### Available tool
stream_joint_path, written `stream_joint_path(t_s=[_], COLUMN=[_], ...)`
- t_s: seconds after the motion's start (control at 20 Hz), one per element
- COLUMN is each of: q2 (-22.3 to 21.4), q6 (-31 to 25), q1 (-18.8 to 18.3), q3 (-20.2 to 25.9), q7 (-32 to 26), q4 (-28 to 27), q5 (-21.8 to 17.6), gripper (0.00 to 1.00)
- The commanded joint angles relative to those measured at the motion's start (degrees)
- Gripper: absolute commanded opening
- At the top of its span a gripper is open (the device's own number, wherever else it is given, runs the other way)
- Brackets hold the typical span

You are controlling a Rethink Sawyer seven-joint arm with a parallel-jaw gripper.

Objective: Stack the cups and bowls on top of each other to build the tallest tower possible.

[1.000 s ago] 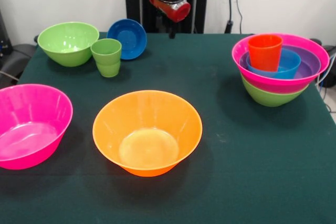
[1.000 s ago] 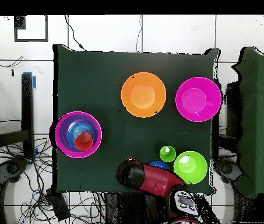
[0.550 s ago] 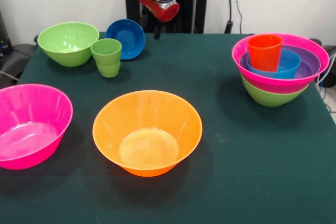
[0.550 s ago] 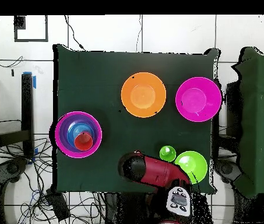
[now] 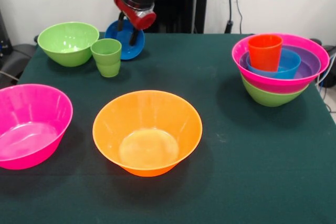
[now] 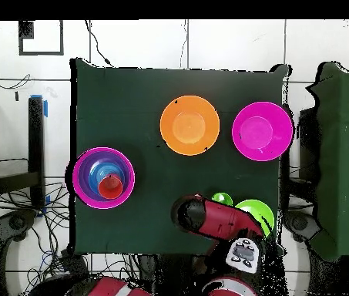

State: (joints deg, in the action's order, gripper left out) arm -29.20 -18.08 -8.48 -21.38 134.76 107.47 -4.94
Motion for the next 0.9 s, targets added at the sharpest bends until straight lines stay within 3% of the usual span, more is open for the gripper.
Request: stream_joint_path(t_s=[0.05, 0.3, 0.65, 0.9], q2=[5.8, 4.5, -3.4, -6.8], q6=[0.6, -1.3, -9.2, -13.9], q1=[1.1, 0.1, 1.9, 2.3], q3=[0.6, 1.4, 0.7, 1.0], q7=[6.2, 5.2, 4.2, 3.5], q4=[-3.2, -0.1, 6.4, 8.2], q5=[-0.2, 0.1, 0.6, 0.8], gripper=[1.0, 1.0, 1.0, 1.0])
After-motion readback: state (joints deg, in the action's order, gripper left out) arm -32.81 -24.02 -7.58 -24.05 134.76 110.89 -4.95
